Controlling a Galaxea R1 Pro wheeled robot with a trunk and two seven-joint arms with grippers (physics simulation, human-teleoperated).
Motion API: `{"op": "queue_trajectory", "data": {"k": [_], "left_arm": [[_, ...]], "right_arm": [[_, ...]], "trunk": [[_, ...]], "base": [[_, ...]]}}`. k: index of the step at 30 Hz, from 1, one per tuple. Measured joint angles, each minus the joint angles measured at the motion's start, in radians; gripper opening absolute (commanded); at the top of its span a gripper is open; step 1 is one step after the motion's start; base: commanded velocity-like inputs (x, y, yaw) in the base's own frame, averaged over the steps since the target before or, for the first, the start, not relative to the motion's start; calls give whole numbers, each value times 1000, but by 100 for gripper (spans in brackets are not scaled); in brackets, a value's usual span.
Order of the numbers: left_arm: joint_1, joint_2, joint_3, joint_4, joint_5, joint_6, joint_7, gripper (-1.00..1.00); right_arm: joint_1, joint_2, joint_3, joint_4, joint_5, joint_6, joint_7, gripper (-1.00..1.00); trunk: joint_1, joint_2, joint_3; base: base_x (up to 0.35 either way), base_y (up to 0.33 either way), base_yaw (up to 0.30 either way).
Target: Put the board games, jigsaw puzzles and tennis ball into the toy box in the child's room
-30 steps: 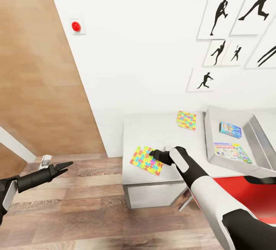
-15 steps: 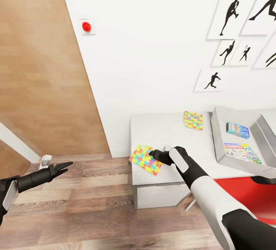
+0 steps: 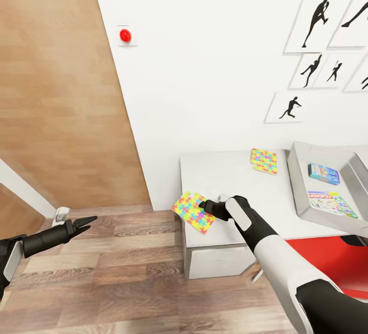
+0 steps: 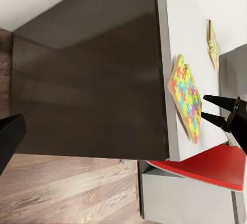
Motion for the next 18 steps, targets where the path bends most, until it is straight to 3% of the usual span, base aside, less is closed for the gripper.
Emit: {"op": "queue_trajectory", "data": {"k": [18], "left_arm": [[0, 0, 0, 0, 0, -2, -1, 100]], "right_arm": [[0, -1, -1, 0, -3, 0, 0, 100]], "trunk": [[0, 0, 0]], "base": [[0, 21, 0]]}}
